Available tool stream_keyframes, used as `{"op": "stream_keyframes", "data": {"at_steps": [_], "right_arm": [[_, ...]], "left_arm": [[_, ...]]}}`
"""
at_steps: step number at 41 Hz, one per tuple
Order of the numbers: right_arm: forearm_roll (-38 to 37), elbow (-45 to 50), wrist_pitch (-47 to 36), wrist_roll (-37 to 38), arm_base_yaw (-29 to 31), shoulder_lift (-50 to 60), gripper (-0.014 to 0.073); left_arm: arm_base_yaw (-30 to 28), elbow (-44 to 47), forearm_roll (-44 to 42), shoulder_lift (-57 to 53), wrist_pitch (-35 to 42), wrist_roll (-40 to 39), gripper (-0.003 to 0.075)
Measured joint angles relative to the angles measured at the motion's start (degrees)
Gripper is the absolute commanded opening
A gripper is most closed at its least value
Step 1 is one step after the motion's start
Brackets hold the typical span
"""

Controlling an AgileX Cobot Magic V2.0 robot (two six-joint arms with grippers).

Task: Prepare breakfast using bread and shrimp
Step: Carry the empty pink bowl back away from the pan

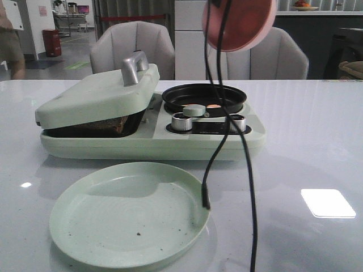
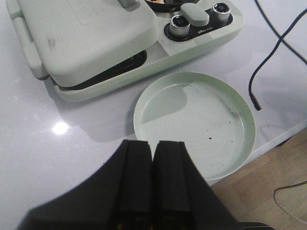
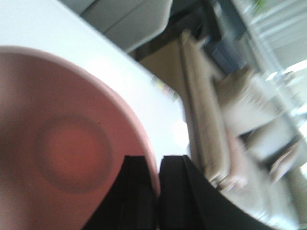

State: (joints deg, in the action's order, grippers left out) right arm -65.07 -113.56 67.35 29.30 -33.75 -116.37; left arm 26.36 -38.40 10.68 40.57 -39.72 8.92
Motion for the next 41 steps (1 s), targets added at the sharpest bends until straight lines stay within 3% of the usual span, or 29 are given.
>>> {"op": "stream_keyframes", "data": {"at_steps": [7,17,28,41], "right_arm": [[12.9,2.0,-0.6,0.1,5.3,5.1,0.0045],[26.4,16.8,-6.6,-0.9,12.7,15.8,0.0045],[44.8,37.2,-13.4,-10.8,25.8,27.0,0.0045],[62.4,53.3,-20.5,-21.6,38.7,31.9,0.0045]], "left_arm": [[0.0,0.0,0.0,0.0,0.0,0.0,0.0101],[0.0,0.0,0.0,0.0,0.0,0.0,0.0101],[0.0,0.0,0.0,0.0,0.0,0.0,0.0101],[0.0,0.0,0.0,0.0,0.0,0.0,0.0101]]}}
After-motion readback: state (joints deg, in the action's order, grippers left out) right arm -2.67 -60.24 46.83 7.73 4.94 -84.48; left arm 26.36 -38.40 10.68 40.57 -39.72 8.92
